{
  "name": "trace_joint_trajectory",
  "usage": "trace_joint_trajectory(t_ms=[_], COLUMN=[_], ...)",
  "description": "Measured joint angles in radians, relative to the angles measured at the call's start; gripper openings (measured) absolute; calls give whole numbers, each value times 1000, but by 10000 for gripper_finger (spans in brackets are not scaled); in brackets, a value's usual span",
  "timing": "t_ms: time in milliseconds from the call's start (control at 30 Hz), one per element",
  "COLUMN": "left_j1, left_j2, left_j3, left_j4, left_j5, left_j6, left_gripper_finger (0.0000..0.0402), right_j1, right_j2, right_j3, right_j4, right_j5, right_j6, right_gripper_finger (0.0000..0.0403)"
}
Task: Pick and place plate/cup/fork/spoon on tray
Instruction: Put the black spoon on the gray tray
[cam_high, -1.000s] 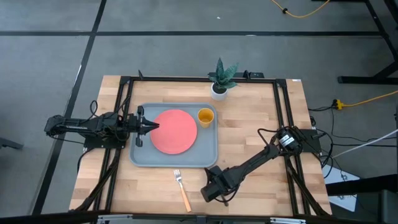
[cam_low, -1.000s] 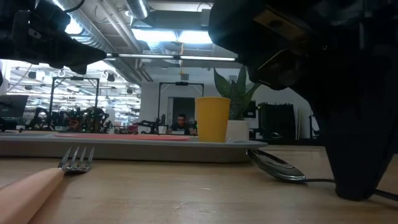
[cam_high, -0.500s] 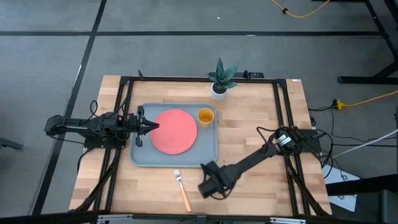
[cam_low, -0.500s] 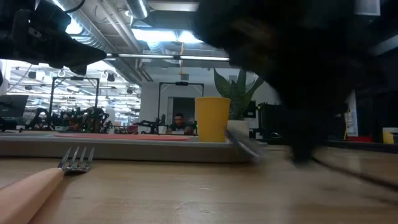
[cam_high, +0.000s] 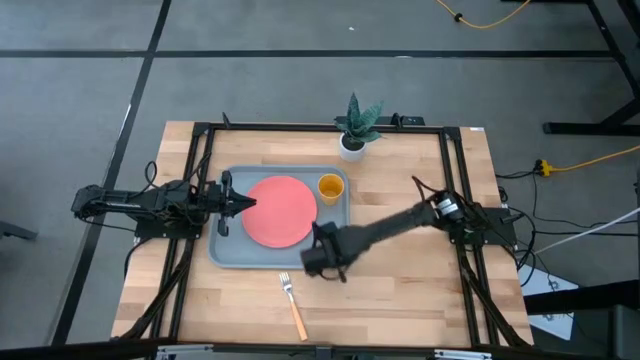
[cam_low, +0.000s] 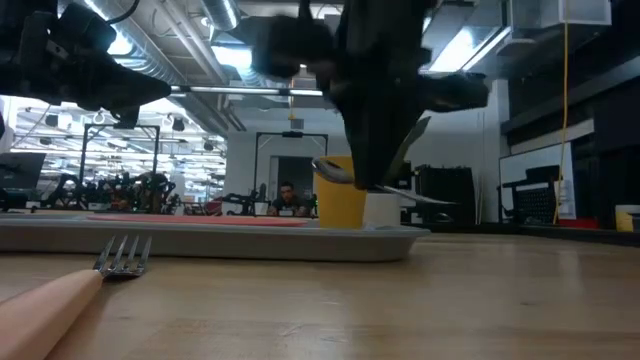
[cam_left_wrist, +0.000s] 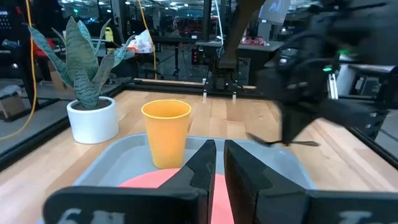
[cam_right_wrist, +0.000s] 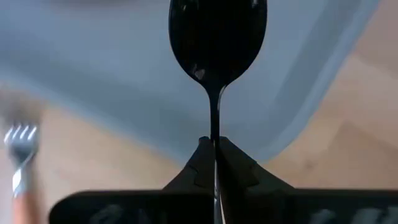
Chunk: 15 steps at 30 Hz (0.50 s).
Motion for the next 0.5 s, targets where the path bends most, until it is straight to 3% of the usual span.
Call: trace_joint_trajectory(t_ms=[233,500], left_j1=[0,0], left_j2=[0,0], left_j3=[0,0], left_j4=[0,0], left_j5=[0,-1], left_j6=[-14,-16], left_gripper_finger=[27,28], right_j1=[-125,-190], right_j2=[2,2], right_j3=[0,0], right_j4=[-6,-7], right_j5=[-5,-8], right_j6=[0,22], right_gripper_finger=[1,2])
